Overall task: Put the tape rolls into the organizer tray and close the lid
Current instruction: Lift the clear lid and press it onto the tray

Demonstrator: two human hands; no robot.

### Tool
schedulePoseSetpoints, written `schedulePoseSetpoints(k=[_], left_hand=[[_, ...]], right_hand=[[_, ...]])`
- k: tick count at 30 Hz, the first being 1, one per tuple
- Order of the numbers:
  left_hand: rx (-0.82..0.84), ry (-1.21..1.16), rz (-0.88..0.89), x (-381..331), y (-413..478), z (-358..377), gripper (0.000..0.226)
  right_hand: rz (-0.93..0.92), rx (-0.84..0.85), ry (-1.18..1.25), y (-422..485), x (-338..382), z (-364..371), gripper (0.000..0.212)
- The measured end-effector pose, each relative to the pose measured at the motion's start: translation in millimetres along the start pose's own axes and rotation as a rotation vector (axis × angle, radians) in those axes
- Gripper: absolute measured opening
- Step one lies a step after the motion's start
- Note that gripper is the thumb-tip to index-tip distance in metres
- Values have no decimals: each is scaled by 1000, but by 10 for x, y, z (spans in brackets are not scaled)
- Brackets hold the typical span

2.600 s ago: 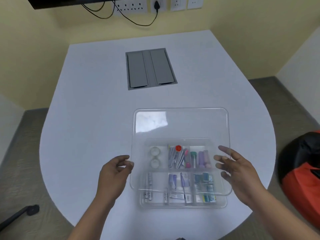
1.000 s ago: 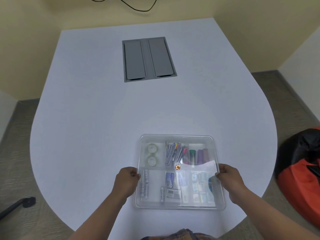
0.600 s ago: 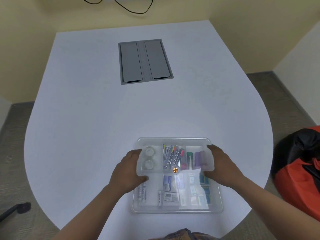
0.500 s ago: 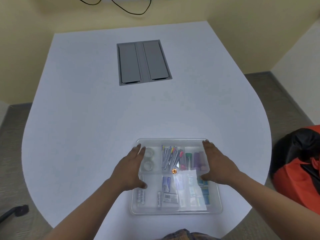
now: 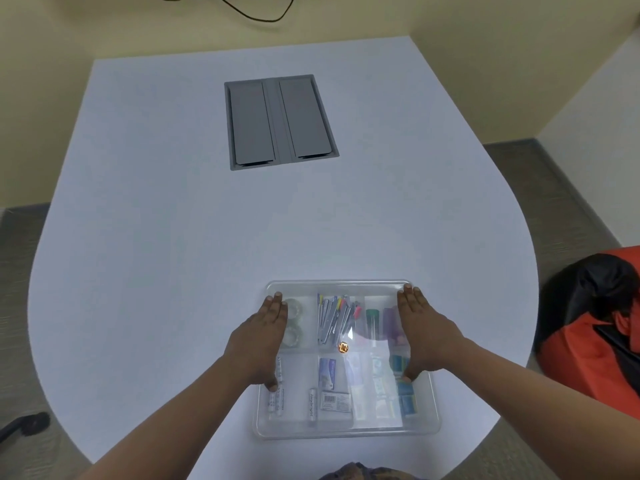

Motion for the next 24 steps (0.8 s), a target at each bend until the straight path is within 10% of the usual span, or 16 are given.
schedulePoseSetpoints(k=[15,24], left_hand=[[-139,24,13,209,-147,-69,115],[36,43,33,28,-403,41,136]], right_hand=[[-181,-175,57,-118,28,3,130],[-190,-31,4,-476,4,195,142]])
Point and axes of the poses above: each hand's wrist, its own y-axis towards the middle knuckle, its own z-axis out of the palm, x = y × z, the point moved 1 cm from there along y, towards the middle knuckle, and after that the axes turned 11 degrees about -x, right-handed, at the moved point
